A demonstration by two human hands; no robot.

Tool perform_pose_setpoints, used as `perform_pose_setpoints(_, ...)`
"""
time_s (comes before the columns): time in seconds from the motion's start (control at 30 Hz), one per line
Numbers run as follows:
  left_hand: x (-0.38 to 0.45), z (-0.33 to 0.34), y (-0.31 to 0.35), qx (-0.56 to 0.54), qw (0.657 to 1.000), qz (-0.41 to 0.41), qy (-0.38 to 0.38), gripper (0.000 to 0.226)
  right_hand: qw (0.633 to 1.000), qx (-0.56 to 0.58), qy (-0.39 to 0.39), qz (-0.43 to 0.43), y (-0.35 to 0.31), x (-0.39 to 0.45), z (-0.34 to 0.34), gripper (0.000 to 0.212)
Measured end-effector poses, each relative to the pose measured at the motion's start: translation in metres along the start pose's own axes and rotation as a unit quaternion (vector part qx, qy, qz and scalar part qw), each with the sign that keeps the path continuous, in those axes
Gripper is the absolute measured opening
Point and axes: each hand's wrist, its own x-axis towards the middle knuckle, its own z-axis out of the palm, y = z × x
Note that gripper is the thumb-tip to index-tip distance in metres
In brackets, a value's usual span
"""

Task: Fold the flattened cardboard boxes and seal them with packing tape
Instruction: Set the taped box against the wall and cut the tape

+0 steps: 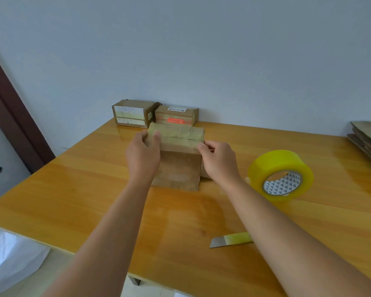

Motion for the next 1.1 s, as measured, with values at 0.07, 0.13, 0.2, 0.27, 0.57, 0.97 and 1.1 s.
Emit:
perform_pose_setpoints(0.07,-0.001,-0.001,0.000,-0.070,0.997,0.000,0.029,0.046,0.998,-0.005,0.029,-0.052,0.002,-0.002,-0.001,0.030)
perform_pose_setpoints(0.13,-0.007,0.002,0.003,-0.110,0.993,-0.003,0.034,0.039,0.994,0.005,0.067,-0.083,0.006,-0.005,-0.002,0.020)
perform_pose_setpoints(0.2,-0.016,0.011,0.002,-0.131,0.991,-0.013,0.020,0.036,0.992,0.016,0.095,-0.079,0.011,-0.009,-0.005,0.024)
perform_pose_setpoints(0.27,-0.025,0.022,-0.004,-0.146,0.989,-0.024,0.014,0.036,0.993,0.031,0.101,-0.049,0.022,-0.013,-0.007,0.033)
perform_pose_setpoints(0.57,-0.048,0.050,-0.024,-0.085,0.995,0.053,0.000,0.040,0.992,0.008,0.124,-0.017,0.060,-0.026,-0.001,0.015)
perform_pose_setpoints(0.97,-0.054,0.049,-0.037,-0.039,0.998,0.053,-0.021,0.040,0.991,-0.012,0.126,-0.045,0.071,-0.027,-0.001,0.033)
perform_pose_setpoints(1.1,-0.054,0.052,-0.036,-0.010,0.999,0.044,-0.016,0.071,0.991,-0.010,0.114,-0.064,0.068,-0.031,0.007,0.045)
